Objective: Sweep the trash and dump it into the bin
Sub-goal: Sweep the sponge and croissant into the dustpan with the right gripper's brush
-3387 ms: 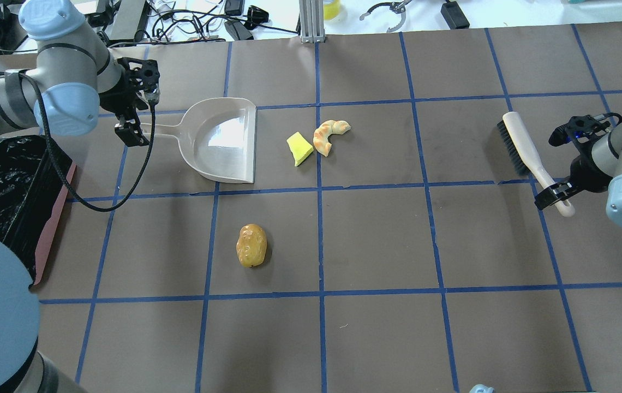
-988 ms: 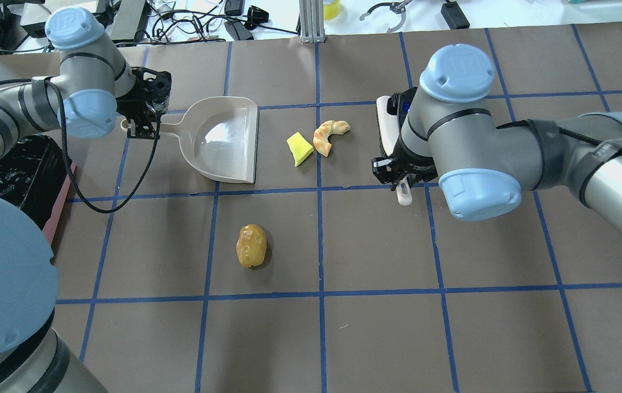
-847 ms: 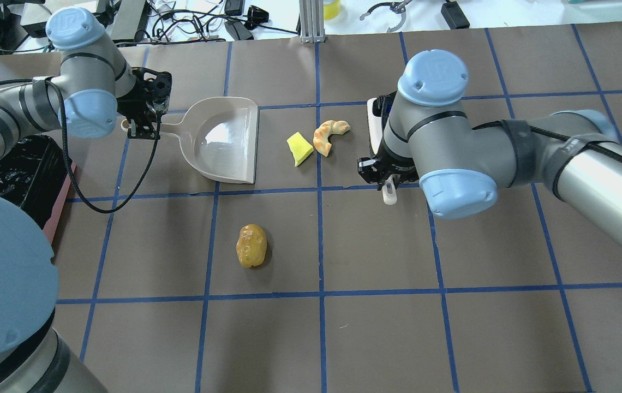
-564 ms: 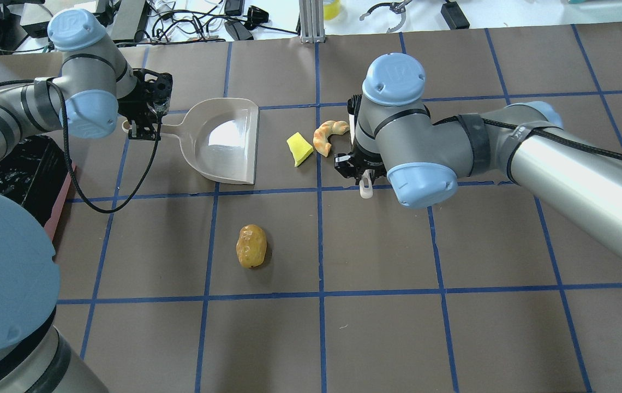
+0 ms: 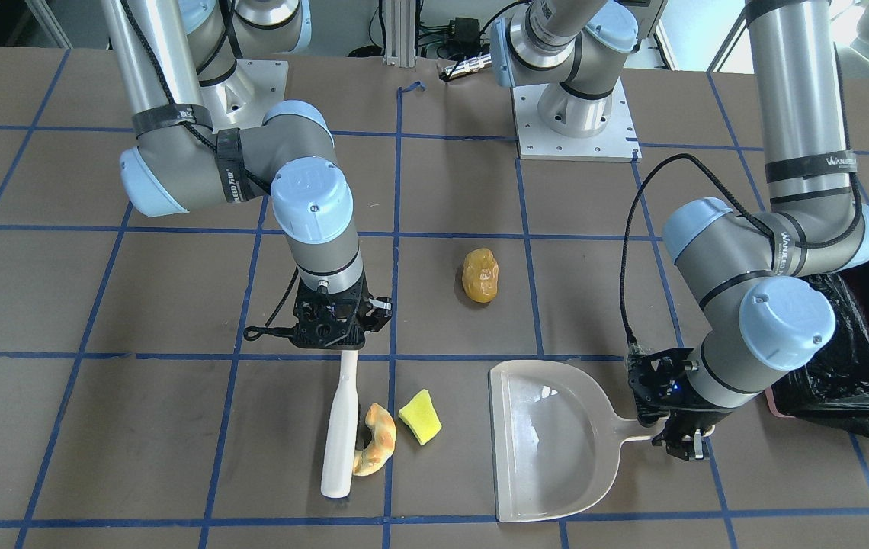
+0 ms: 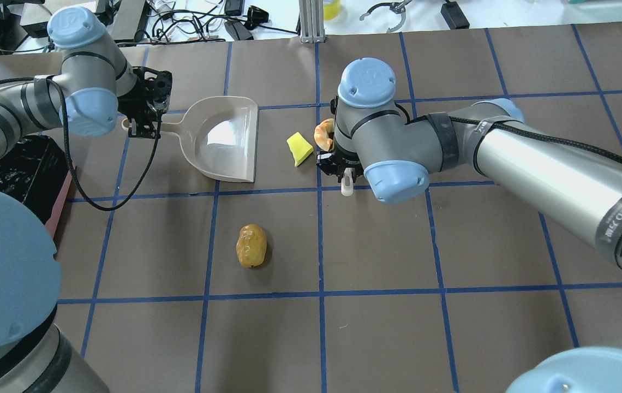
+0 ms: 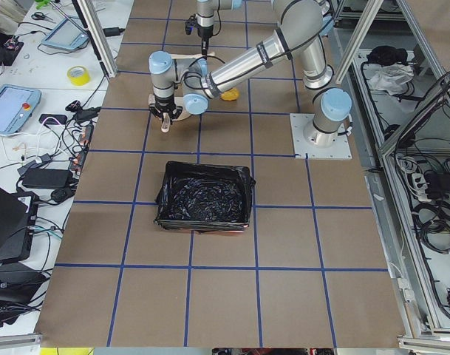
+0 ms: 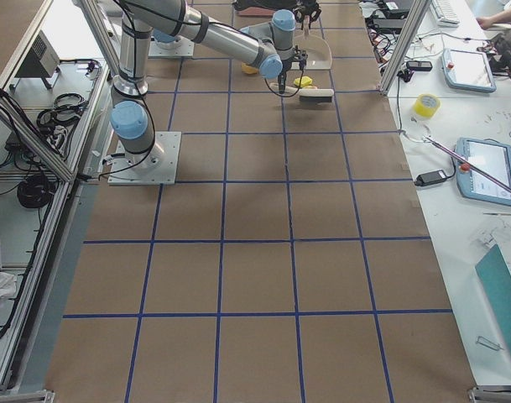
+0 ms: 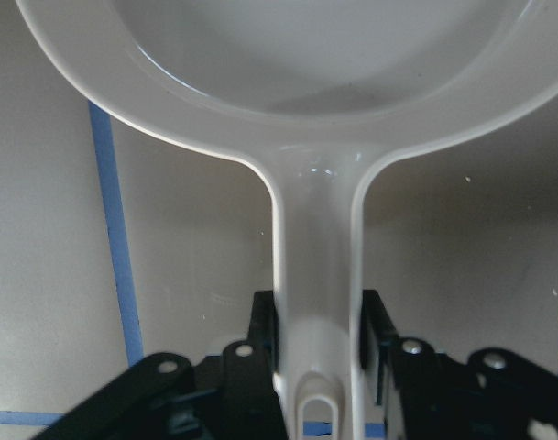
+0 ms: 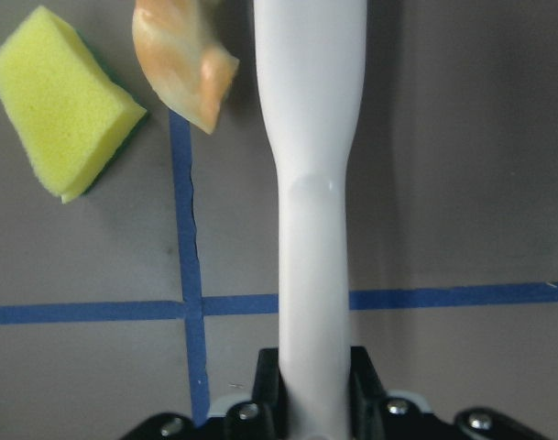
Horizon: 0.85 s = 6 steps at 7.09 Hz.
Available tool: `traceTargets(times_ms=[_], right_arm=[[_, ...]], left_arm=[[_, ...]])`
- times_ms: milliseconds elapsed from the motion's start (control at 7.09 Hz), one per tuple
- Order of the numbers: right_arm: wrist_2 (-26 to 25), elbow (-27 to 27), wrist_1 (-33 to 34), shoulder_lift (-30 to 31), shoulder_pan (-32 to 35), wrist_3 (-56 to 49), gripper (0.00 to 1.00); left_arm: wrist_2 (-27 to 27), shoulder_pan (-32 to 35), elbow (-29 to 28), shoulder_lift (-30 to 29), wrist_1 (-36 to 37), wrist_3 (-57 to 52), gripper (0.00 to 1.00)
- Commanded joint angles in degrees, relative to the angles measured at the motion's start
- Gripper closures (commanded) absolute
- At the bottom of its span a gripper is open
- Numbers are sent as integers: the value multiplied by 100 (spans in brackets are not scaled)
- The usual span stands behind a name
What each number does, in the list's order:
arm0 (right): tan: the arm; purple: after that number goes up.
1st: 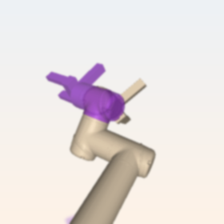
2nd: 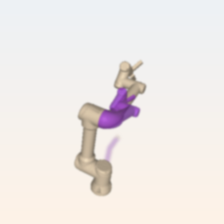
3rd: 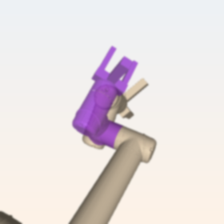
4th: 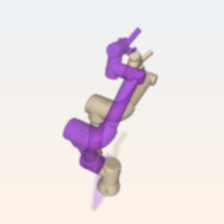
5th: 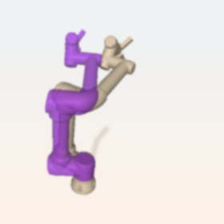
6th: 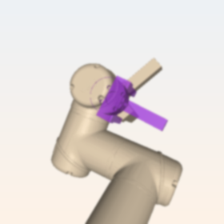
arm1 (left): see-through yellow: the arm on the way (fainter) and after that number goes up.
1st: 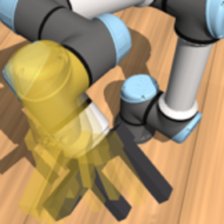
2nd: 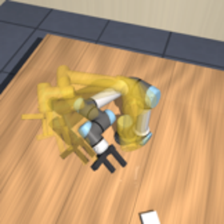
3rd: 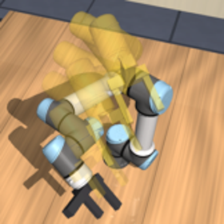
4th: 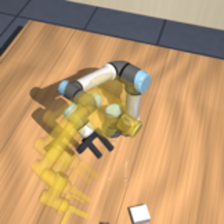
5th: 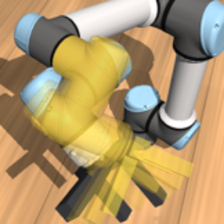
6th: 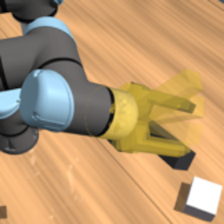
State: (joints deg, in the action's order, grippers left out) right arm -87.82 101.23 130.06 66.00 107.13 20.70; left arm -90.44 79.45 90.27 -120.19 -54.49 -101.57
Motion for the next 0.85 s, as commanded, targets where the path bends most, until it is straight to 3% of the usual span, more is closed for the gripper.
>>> traceTargets(times_ms=[0,423,706], right_arm=[[36,-295,108,-236,299,563,100],[387,-946,108,-649,826,1434,100],[938,-1114,186,-877,1011,1682,100]], left_arm=[[0,0,-1,5,0,5,100],[-35,0,-9,5,0,5,100],[-35,0,-1,5,0,14,100]])
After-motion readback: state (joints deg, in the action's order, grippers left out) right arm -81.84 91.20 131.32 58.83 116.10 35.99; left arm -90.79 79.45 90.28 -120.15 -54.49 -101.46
